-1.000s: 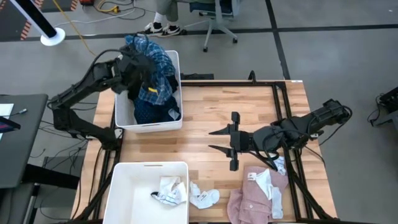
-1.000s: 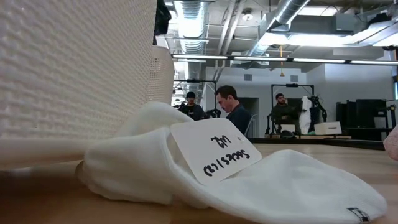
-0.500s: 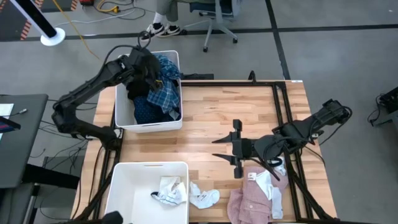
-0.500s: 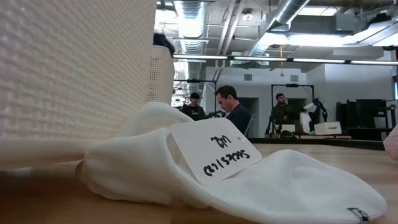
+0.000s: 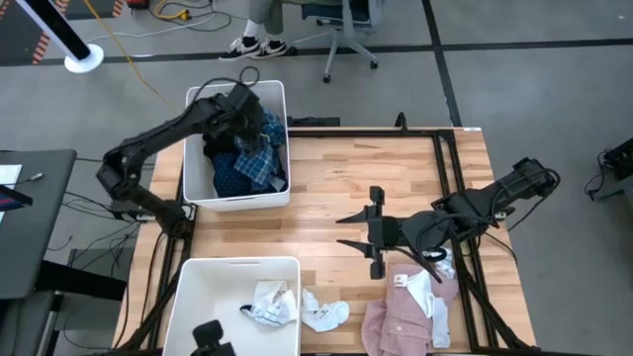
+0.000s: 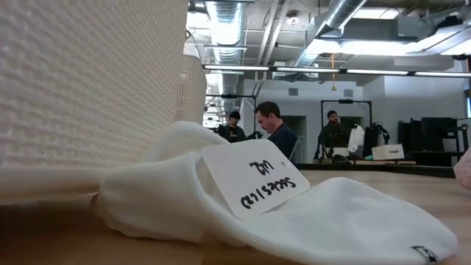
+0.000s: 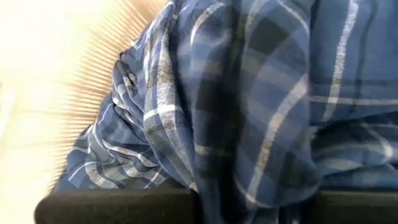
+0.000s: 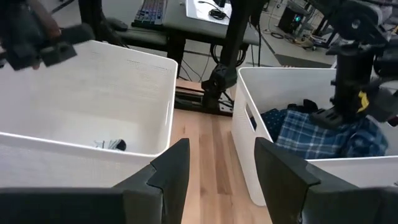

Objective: Sort clothes
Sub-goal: Put the blue striped shirt into the top white laundry organizer

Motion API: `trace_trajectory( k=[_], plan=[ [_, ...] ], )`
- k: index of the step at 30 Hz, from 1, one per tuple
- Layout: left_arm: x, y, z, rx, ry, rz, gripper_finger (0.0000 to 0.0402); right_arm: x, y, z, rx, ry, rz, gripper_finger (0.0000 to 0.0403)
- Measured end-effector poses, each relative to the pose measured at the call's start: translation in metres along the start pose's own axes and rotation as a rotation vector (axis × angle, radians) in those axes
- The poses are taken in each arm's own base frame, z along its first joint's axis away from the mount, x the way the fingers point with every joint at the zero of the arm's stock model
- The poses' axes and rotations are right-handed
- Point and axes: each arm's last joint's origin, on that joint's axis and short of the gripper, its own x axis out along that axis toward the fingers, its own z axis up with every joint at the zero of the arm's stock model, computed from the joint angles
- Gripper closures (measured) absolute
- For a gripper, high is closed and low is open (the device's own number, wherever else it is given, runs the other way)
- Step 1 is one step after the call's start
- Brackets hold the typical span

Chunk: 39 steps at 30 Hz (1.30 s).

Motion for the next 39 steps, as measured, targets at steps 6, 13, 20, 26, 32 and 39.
trace_trajectory(
  k=[6,13,20,26,32,39],
  plan=[
    [0.028,-0.005,0.002,0.051,0.167,-0.082,0.0371,0.004,0.003,-0.003,-0.008,0.024,0.001,0.021],
    [0.055,-0.014,-0.003,0.083,0.359,-0.178,0.0365,0.008,0.006,-0.008,-0.023,0.057,0.003,0.021],
    [0.071,-0.021,-0.007,0.119,0.466,-0.212,0.0356,0.008,0.006,-0.01,-0.019,0.073,0.003,0.021],
    [0.07,-0.023,-0.005,0.138,0.47,-0.198,0.0354,0.008,0.006,-0.01,-0.01,0.073,0.002,0.021],
    [0.063,-0.023,0.001,0.145,0.453,-0.191,0.0316,0.007,0.006,-0.01,-0.003,0.075,0.002,0.021],
    [0.038,-0.015,0.014,0.127,0.46,-0.192,0.0222,0.007,0.006,-0.01,-0.003,0.075,0.002,0.021]
  ],
)
